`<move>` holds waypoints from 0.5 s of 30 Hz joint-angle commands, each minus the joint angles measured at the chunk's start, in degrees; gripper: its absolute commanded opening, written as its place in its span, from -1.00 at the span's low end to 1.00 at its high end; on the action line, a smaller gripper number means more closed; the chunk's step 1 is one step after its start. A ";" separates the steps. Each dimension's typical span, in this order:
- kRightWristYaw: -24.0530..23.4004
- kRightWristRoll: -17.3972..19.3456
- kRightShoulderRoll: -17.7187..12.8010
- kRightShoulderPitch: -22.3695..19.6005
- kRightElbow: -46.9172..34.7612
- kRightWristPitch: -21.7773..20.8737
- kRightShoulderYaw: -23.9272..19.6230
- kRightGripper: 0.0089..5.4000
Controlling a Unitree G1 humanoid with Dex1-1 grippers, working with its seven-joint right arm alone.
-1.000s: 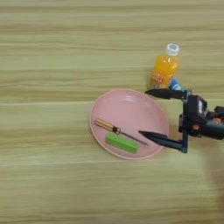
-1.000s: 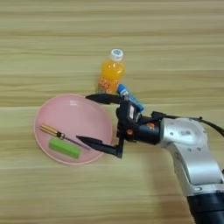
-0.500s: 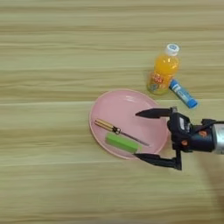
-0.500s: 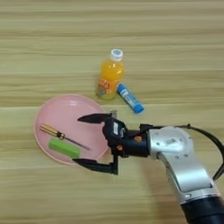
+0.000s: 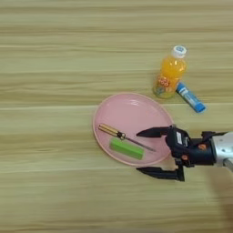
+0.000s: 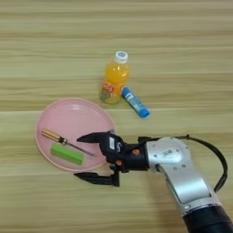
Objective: Move the objects on the table
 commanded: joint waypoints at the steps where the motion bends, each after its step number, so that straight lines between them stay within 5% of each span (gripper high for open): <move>1: -1.44 0.55 -0.48 -3.26 -0.79 -0.56 -0.43 0.41; 11: -1.05 3.11 1.33 -5.60 -2.22 3.66 0.12 0.05; 15: -2.46 -0.04 0.76 -6.33 -0.47 4.02 0.81 -0.13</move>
